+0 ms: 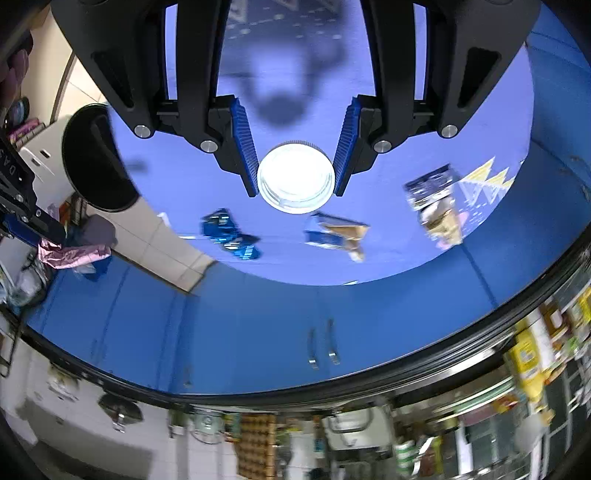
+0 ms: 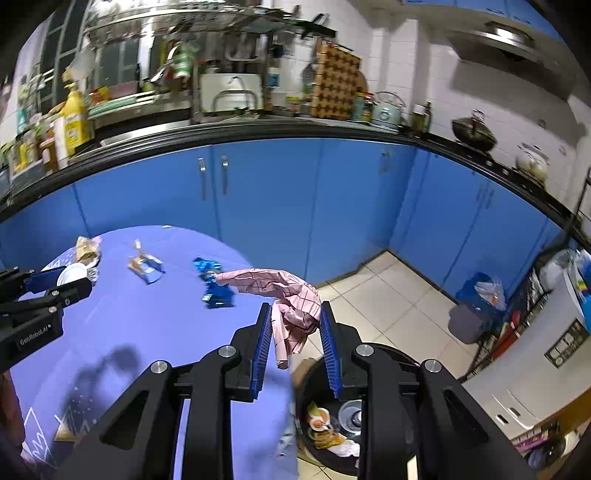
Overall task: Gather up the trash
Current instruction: 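Carry the pink cloth and white lid over the black bin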
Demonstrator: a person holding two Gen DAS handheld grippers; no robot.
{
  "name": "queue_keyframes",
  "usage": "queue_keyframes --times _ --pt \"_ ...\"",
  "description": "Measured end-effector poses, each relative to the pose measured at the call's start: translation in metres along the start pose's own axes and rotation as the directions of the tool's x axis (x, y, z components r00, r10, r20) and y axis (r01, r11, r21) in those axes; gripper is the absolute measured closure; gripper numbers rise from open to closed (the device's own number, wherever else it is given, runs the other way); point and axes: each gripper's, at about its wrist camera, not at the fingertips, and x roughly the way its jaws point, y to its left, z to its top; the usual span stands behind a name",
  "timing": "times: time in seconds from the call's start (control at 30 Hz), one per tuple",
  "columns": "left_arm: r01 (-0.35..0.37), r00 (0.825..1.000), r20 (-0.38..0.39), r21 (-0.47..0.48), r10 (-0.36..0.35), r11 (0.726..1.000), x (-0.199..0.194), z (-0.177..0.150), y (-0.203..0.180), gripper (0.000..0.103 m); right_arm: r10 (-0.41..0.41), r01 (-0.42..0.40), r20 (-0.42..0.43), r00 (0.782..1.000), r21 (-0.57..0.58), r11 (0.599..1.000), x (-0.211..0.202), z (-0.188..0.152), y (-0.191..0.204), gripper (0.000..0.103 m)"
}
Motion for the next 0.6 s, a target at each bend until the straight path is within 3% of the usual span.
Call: queue_keyframes --times 0.6 --pt "0.093 0.996 0.003 0.152 -0.094 0.984 0.009 0.024 -0.107 0.062 -0.077 0.078 -0.006 0.997 0.114 0.99 -0.001 -0.02 -0.081 0.077"
